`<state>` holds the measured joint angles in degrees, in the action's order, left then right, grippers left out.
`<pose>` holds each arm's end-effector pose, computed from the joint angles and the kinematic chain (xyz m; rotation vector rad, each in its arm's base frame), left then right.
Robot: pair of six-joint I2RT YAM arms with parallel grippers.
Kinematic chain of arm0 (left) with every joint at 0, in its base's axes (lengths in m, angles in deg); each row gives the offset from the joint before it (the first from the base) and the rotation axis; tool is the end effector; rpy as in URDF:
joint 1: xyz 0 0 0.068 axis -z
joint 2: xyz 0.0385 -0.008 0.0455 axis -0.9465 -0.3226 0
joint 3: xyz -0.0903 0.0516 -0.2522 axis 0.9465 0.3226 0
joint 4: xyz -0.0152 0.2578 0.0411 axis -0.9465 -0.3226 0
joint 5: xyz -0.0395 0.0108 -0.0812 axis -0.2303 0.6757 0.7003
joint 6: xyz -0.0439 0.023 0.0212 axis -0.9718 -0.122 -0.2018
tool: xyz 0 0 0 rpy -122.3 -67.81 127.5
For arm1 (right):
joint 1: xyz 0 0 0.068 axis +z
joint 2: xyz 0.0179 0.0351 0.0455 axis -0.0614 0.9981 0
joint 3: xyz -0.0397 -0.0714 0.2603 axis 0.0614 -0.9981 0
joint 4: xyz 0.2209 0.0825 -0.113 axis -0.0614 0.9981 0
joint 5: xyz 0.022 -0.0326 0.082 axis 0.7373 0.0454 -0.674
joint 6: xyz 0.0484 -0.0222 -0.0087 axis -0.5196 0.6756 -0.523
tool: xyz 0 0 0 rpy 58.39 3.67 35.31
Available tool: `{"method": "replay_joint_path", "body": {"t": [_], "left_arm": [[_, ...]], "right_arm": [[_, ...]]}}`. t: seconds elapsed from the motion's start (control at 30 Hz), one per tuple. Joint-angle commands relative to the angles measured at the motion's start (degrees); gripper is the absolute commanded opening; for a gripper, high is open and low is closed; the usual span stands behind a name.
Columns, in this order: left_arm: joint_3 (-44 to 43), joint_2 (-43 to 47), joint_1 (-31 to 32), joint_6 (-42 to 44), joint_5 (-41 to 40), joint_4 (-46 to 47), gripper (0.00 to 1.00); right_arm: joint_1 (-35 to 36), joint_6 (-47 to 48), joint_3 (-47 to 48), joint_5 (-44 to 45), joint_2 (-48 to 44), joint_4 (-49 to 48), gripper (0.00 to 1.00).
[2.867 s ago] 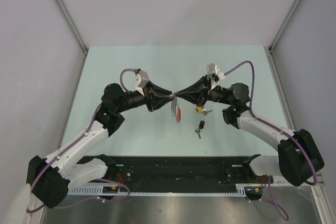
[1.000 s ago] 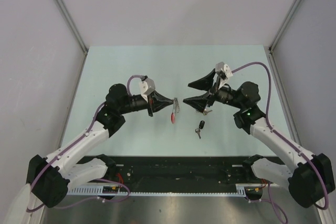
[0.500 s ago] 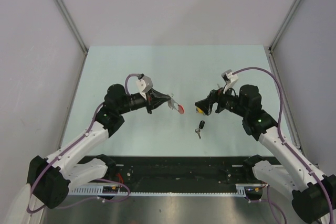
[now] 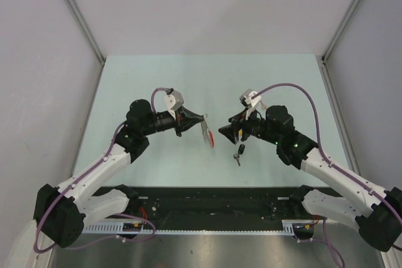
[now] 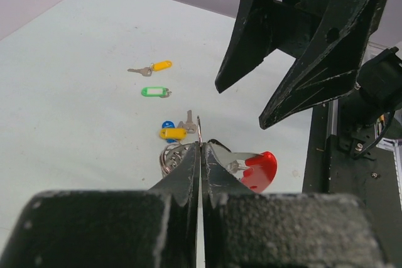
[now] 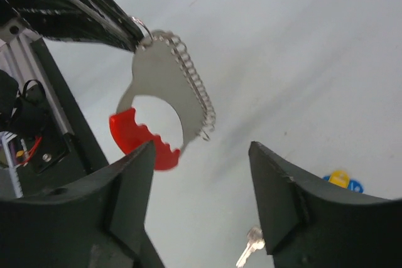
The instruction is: Put the keys on the keyring
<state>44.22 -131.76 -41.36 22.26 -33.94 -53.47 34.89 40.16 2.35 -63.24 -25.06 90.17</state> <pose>0.1936 -0.1372 0.3092 0.9110 1.4591 -0.9946 0.1703 0.1493 0.3060 -0.7254 1.7650 0.8496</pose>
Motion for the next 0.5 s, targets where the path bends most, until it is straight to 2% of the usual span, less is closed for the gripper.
{"method": "replay_joint_path", "body": {"t": [0.0,0.13,0.47], "left_arm": [[-2.46,0.31,-0.21,-0.8,0.88,1.48,0.0],[-2.64,-0.3,-0.29,-1.59,1.06,1.65,0.0],[-2.81,0.31,-0.29,-1.76,0.62,1.21,0.01]], "right_arm": [[3.94,6.73,3.49,9.24,0.81,-11.74,0.61],[6.58,9.98,4.45,11.89,2.65,-18.07,0.54],[11.24,15.7,8.23,12.5,9.16,-20.19,0.44]]}}
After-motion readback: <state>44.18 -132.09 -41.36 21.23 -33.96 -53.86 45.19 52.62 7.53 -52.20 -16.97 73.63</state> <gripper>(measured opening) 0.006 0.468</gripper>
